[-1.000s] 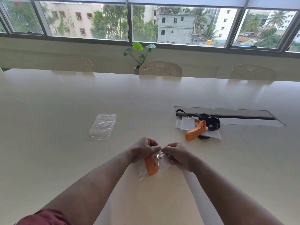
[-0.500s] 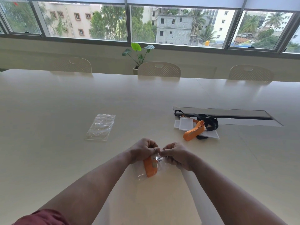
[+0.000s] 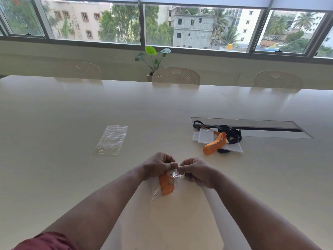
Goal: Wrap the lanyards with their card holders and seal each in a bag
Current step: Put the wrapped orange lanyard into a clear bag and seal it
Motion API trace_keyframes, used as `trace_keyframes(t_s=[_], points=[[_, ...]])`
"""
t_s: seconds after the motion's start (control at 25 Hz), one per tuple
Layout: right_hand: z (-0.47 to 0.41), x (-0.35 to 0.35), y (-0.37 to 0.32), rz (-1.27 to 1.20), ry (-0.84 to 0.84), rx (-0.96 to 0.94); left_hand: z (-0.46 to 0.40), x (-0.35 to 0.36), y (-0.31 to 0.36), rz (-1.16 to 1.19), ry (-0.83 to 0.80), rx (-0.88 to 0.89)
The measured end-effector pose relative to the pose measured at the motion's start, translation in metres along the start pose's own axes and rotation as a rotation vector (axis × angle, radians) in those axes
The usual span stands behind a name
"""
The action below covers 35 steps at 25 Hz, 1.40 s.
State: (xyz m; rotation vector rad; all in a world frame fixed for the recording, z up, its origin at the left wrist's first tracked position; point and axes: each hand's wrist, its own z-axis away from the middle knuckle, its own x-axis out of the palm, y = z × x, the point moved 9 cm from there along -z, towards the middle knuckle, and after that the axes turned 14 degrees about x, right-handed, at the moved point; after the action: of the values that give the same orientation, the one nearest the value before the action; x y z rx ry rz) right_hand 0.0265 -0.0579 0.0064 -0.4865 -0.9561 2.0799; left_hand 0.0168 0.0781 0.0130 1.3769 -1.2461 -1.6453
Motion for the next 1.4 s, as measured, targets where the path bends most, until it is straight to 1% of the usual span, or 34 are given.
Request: trace_keyframes(t_s=[0.2, 0.44, 0.64, 0.84, 1.04, 1.2, 1.4], points=[[0.001, 0.001, 0.0, -0.02, -0.033, -0.026, 0.003, 0.002, 0.002, 0.088, -0.035, -0.021], [0.0, 0.002, 0.0, -0.003, -0.011, -0.061, 0.006, 0.004, 0.01, 0.178, -0.122, -0.051], [0.0, 0.003, 0.001, 0.029, -0.038, -0.067, 0.009, 0.01, 0.014, 0.202, -0.18, -0.064], [0.0, 0.005, 0.002, 0.061, -0.025, -0.072, 0.01, 0.011, 0.013, 0.176, -0.182, -0.062], [-0.001, 0.003, 0.004, 0.037, -0.048, -0.088, 0.011, 0.012, 0.012, 0.191, -0.161, -0.081], [-0.006, 0.001, 0.006, 0.035, -0.021, -0.117, 0.011, 0.01, 0.011, 0.175, -0.061, -0.092], [-0.004, 0.003, 0.008, -0.007, -0.036, -0.135, 0.011, 0.007, 0.005, 0.137, 0.034, -0.083]])
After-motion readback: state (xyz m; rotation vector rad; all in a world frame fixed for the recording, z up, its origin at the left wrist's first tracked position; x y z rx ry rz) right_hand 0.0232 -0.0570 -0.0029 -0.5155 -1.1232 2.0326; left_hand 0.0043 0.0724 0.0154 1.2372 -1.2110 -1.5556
